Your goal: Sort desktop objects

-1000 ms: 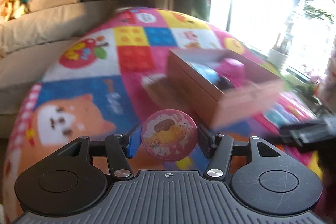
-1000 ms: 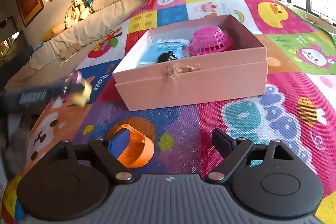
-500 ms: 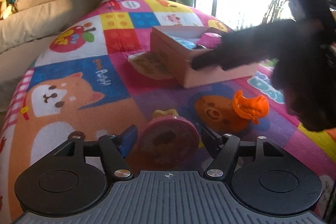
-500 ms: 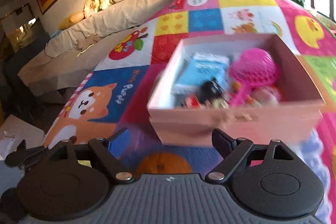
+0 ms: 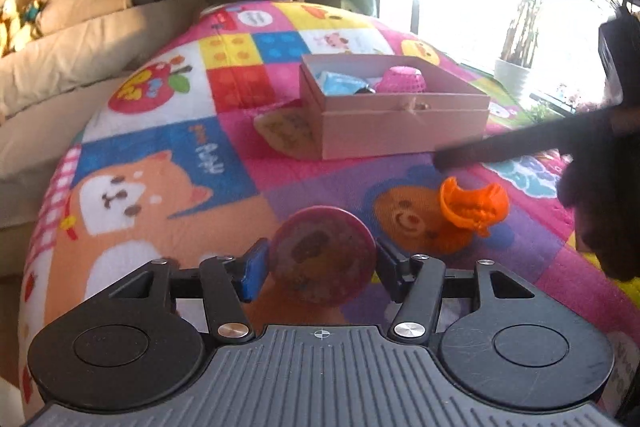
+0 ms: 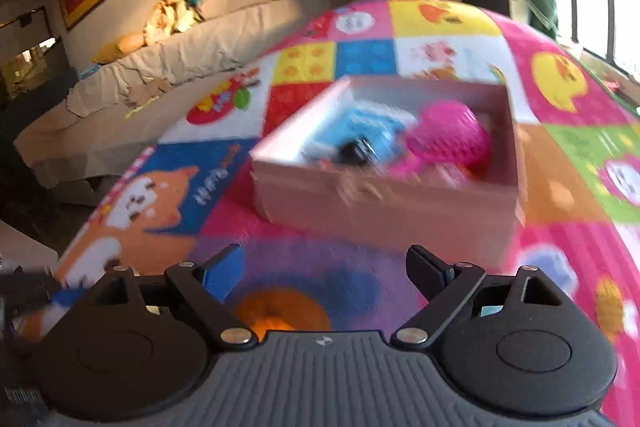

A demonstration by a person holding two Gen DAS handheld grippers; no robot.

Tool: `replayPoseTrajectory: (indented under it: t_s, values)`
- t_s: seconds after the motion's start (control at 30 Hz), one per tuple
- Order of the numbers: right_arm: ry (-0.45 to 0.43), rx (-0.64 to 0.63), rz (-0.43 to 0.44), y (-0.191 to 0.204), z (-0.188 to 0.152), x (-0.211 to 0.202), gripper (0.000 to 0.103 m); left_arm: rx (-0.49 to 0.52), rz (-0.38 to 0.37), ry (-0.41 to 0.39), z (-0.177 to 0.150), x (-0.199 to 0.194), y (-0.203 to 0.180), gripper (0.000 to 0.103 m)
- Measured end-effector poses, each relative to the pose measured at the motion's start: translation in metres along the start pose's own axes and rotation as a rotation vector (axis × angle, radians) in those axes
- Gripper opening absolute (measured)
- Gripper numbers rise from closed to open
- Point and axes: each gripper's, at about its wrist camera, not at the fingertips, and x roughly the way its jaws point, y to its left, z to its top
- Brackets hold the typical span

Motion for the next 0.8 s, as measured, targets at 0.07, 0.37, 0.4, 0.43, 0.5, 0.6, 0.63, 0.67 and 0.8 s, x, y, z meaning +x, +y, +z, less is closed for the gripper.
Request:
replayPoseTrajectory:
  t_s: [0.07, 0.37, 0.4, 0.43, 0.5, 0.6, 0.63, 0.67, 0.8]
  values:
    - [0.014, 0.025, -0.014, -0.008, -0.010, -0.002, 0.089, 0.008, 0.000, 0.000, 0.003, 0.001, -0.003, 0.061]
    - [-0.002, 0.072, -0.044, -0.028, -0.017, -0.003, 0.090, 0.007, -0.010, 0.004, 0.008, 0.004, -0.007, 0.061]
    - [-0.014, 0.072, -0.045, -0.029, -0.014, -0.002, 0.090, 0.009, -0.011, 0.006, 0.008, 0.005, -0.007, 0.061]
    - [-0.021, 0.069, -0.042, -0.029, -0.010, -0.002, 0.089, 0.008, -0.014, 0.008, 0.009, 0.006, -0.008, 0.061]
    - [-0.024, 0.048, -0.032, -0.030, -0.001, 0.000, 0.081, 0.004, -0.018, 0.011, 0.009, 0.008, -0.008, 0.062]
    - [-0.031, 0.026, -0.038, -0.031, 0.011, 0.005, 0.077, 0.000, -0.022, 0.018, 0.008, 0.010, -0.008, 0.064]
    - [-0.040, 0.024, -0.056, -0.032, 0.014, 0.007, 0.077, -0.001, -0.023, 0.020, 0.008, 0.010, -0.008, 0.066]
    - [-0.048, 0.024, -0.074, -0.034, 0.016, 0.008, 0.077, -0.003, -0.024, 0.023, 0.007, 0.011, -0.008, 0.067]
    - [-0.065, 0.038, -0.155, -0.046, 0.019, 0.011, 0.077, 0.001, -0.023, 0.033, 0.006, 0.013, -0.008, 0.073]
